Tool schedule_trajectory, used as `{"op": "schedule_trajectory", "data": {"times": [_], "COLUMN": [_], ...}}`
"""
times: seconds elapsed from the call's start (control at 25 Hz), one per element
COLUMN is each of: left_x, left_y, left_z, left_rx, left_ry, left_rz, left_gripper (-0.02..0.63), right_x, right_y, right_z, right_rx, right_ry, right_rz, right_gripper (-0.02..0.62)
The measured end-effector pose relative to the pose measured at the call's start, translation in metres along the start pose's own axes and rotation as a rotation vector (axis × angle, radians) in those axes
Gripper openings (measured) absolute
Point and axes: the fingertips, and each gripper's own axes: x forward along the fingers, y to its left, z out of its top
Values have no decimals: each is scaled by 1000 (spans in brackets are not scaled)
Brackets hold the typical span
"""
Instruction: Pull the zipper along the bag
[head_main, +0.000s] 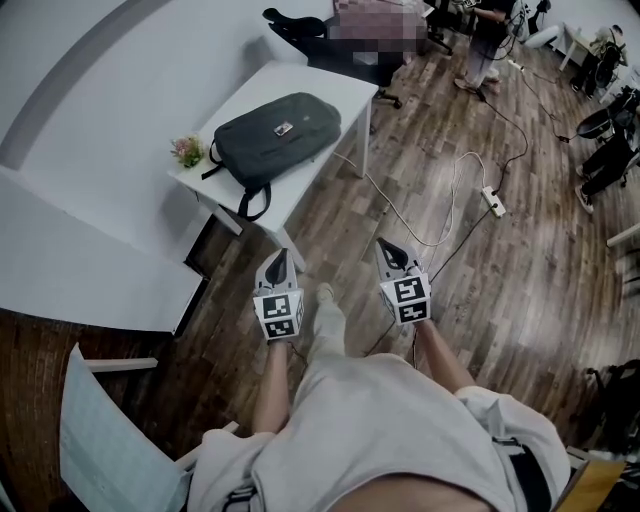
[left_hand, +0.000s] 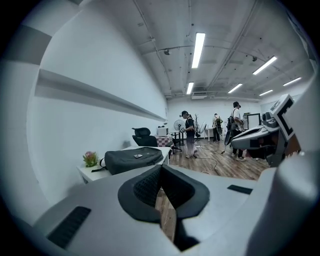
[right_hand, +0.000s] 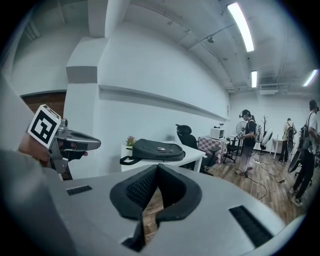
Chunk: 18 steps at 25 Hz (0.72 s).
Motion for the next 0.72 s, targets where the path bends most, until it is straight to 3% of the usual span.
{"op": "schedule_trajectory", "data": {"times": [0.72], "left_x": [207], "left_y": [95], "left_z": [52], "left_rx": [56], "left_ry": [32], "left_rz": [-126], "left_gripper": [26], "right_x": [200], "right_y": [-58], "right_z": [52], "right_rx": [8], "right_ry": [77], "right_rz": [-61], "right_gripper": [14]}}
